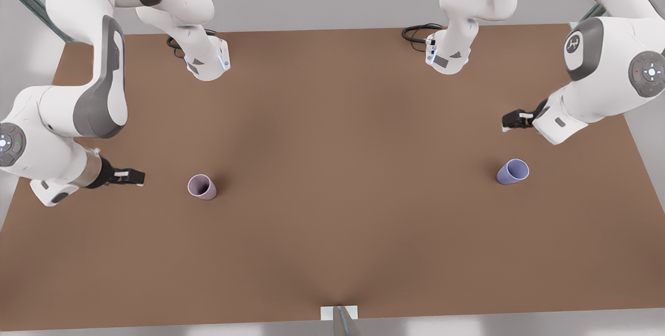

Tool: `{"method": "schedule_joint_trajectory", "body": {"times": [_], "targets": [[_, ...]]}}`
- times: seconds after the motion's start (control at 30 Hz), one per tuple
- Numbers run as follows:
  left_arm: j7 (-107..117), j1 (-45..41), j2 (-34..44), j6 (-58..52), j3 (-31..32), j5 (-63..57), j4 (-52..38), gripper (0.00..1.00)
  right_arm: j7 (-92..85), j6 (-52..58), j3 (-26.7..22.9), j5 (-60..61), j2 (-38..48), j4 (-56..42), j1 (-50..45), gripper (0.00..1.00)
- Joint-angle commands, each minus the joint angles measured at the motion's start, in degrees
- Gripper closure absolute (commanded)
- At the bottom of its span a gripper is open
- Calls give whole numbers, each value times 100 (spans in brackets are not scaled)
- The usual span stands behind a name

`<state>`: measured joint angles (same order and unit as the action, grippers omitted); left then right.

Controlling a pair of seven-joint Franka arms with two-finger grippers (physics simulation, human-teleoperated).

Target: Stack the cups, with the pink cup at the bottom and the purple cup at the top

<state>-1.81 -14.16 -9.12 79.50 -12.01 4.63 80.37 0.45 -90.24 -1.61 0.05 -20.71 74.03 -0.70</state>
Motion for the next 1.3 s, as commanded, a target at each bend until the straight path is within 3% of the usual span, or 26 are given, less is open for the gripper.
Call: {"method": "schedule_joint_trajectory", "body": {"times": [0.0, 0.27, 0.47, 0.63, 1.27], "targets": [[357, -7, 6, 452, -3, -32, -3, 0, 17, -715, 3, -5, 5, 6, -1, 0], [445, 54, -29, 435, -11, -41, 5, 0, -203, -820, -6, -14, -294, 59, 70, 0], [594, 54, -55, 496, -55, -41, -3, 0, -335, -1400, 153, 311, -153, 1060, -194, 0], [585, 54, -20, 488, -55, -32, -3, 0, -256, -2507, 153, 109, 251, 2519, -457, 0], [594, 54, -20, 426, -135, -59, 5, 0, 43, -4028, 135, 39, 40, 3864, -484, 0]]}}
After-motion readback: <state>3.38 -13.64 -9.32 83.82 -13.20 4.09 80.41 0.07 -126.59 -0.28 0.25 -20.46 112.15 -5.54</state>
